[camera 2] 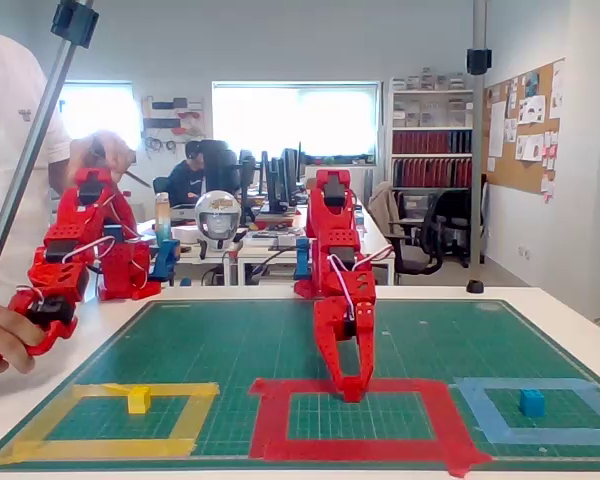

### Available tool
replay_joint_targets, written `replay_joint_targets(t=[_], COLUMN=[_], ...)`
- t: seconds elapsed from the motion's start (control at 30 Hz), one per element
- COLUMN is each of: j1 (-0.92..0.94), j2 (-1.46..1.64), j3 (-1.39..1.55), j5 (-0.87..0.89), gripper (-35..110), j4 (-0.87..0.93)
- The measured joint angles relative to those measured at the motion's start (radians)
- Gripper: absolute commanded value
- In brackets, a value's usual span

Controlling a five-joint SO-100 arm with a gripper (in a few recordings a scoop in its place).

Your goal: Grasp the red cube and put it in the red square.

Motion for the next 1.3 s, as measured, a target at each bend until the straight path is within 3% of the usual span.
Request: replay_joint_targets(t=[1.3], j1=[0.017], j2=[0.025], j3=[0.092], j5=[-0.008], gripper=[15], j4=[-0.084])
